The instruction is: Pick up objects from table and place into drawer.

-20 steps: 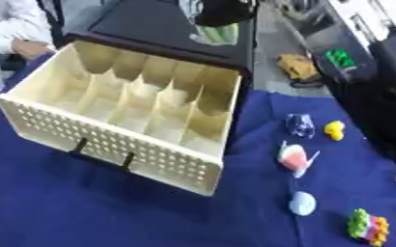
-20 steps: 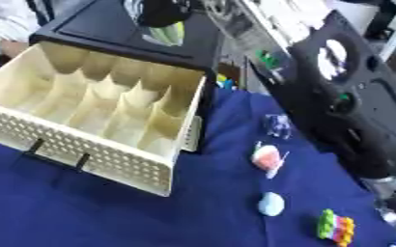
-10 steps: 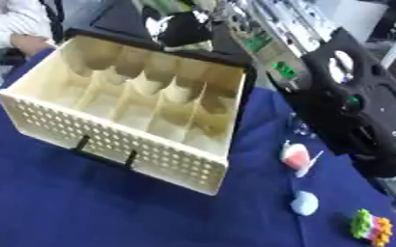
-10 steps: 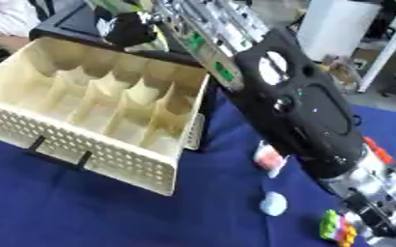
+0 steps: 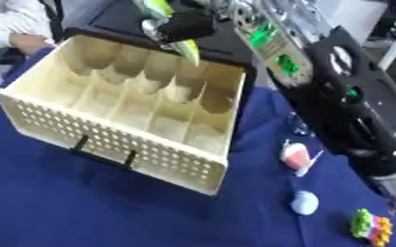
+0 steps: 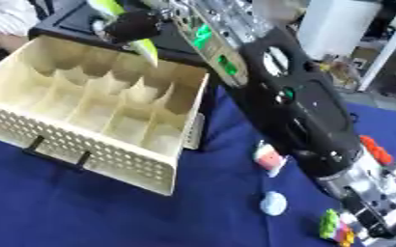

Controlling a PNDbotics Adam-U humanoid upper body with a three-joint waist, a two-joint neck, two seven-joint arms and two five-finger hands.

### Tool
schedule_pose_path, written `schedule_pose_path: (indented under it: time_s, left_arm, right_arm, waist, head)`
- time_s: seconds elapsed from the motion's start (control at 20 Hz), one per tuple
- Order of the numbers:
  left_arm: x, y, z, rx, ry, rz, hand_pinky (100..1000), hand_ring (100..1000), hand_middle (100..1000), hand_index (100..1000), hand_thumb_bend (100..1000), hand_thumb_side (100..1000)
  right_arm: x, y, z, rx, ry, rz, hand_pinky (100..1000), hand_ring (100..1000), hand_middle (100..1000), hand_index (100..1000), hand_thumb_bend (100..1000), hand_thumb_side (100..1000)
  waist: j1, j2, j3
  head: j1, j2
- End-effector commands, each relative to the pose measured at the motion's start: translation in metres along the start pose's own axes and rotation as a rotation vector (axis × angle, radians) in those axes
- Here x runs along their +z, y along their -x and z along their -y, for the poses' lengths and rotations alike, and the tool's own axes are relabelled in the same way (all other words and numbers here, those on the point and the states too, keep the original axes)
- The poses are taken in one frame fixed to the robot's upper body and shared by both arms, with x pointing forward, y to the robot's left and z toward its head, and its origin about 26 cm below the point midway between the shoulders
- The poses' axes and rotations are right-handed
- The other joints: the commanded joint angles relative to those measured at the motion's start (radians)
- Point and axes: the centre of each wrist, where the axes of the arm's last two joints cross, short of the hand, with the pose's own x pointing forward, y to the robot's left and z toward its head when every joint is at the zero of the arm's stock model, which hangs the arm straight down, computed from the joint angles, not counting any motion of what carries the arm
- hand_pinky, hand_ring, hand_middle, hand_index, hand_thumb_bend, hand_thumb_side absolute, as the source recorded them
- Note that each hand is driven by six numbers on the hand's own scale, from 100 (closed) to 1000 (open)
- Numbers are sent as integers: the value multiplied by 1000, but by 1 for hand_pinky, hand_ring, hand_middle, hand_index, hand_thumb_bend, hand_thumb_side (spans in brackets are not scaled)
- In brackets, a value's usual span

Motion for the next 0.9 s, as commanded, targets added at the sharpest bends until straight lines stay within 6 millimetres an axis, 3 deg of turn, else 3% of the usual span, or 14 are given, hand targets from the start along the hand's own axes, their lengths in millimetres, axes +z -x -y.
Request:
schedule_pose_path:
  time_s: [0.05,0.65,0.9]
  left_arm:
    - [-6,-4,-2,1,3,29,631,783,738,857,418,1000]
    - [-8,-5,-2,6,3,37,636,784,738,857,421,1000]
    - [-10,-6,-1,10,2,41,639,786,739,857,425,1000]
  right_arm:
    - [9,8,16,-27,40,-5,923,965,821,888,432,1000]
    - [30,4,40,-199,116,46,913,984,792,880,577,1000]
    - [44,-2,56,-304,177,86,926,1000,799,913,754,1000]
  waist:
    - [18,-17,-4]
    - [17,-23,-19]
    - [13,-31,-24]
  head:
    - [4,-8]
    - [6,-12]
    - [7,-18]
